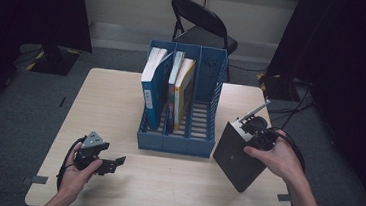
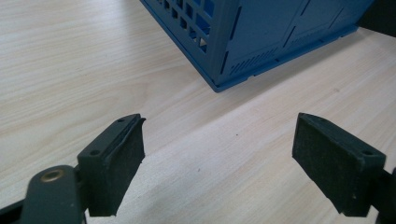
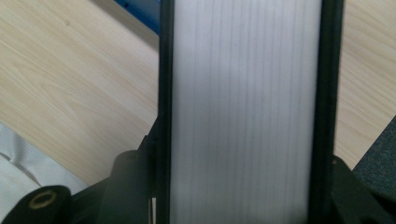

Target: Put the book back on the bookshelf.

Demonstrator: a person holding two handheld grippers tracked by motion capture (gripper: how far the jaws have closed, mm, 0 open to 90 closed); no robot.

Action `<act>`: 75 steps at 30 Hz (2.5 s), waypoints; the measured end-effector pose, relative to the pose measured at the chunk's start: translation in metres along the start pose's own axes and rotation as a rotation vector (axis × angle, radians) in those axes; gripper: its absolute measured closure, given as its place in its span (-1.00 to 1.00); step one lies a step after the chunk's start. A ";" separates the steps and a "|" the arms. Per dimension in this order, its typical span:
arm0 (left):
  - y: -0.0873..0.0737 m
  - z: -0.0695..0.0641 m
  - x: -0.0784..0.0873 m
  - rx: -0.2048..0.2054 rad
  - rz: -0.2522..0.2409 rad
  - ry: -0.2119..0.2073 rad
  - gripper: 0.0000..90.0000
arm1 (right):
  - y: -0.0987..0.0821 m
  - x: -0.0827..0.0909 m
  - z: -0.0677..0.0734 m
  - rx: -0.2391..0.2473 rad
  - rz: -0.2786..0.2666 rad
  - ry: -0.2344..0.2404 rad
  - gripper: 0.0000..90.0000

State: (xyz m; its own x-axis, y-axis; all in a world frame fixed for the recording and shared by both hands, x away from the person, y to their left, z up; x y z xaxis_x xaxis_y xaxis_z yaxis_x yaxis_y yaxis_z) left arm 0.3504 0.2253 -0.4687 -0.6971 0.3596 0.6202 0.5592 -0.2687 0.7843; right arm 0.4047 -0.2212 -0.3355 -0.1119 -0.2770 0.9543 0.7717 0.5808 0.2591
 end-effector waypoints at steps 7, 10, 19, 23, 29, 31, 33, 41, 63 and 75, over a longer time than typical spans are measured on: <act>0.000 0.001 0.000 0.008 0.003 0.003 -0.63 | 0.001 0.001 -0.001 -0.023 0.005 0.004 0.19; 0.000 0.001 -0.001 0.010 0.002 0.003 -0.63 | 0.001 0.001 0.000 -0.029 0.005 0.002 0.19; 0.000 0.001 -0.001 0.008 0.009 0.000 -0.62 | -0.002 0.016 -0.002 -0.049 -0.077 -0.020 0.19; 0.000 0.000 -0.002 0.010 0.008 0.001 -0.63 | 0.001 0.024 -0.004 -0.050 -0.085 -0.032 0.19; -0.001 0.003 -0.002 0.021 0.014 0.004 -0.62 | 0.004 0.036 -0.010 -0.075 -0.096 -0.014 0.19; -0.002 0.004 -0.003 0.035 0.015 0.005 -0.63 | 0.006 0.041 -0.012 -0.078 -0.107 -0.024 0.19; -0.002 0.004 -0.003 0.041 0.013 0.006 -0.63 | 0.008 0.047 -0.011 -0.080 -0.119 -0.037 0.19; -0.002 0.004 -0.003 0.033 0.017 0.000 -0.62 | 0.014 0.061 -0.011 -0.084 -0.151 -0.034 0.19; -0.002 0.004 -0.004 0.042 0.002 0.001 -0.61 | 0.053 0.095 0.026 0.022 -0.190 -0.019 0.19; -0.003 0.005 -0.003 0.045 0.002 0.000 -0.61 | 0.087 0.087 0.038 0.040 -0.190 -0.007 0.19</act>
State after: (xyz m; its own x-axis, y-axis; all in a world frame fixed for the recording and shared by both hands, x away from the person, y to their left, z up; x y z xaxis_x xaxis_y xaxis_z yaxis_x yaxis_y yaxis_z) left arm 0.3535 0.2295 -0.4727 -0.6957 0.3594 0.6220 0.5803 -0.2291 0.7815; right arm 0.4384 -0.1658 -0.2240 -0.2581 -0.3791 0.8887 0.7105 0.5488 0.4404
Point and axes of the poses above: each handheld gripper's, and its own axes: x roughly backward along the jaws, y roughly out of its top, z roughly to its left, the point moved 2 cm from there along -x, roughly forward along the jaws, and after that the axes turned 10 degrees about y, right-handed, at the moved point
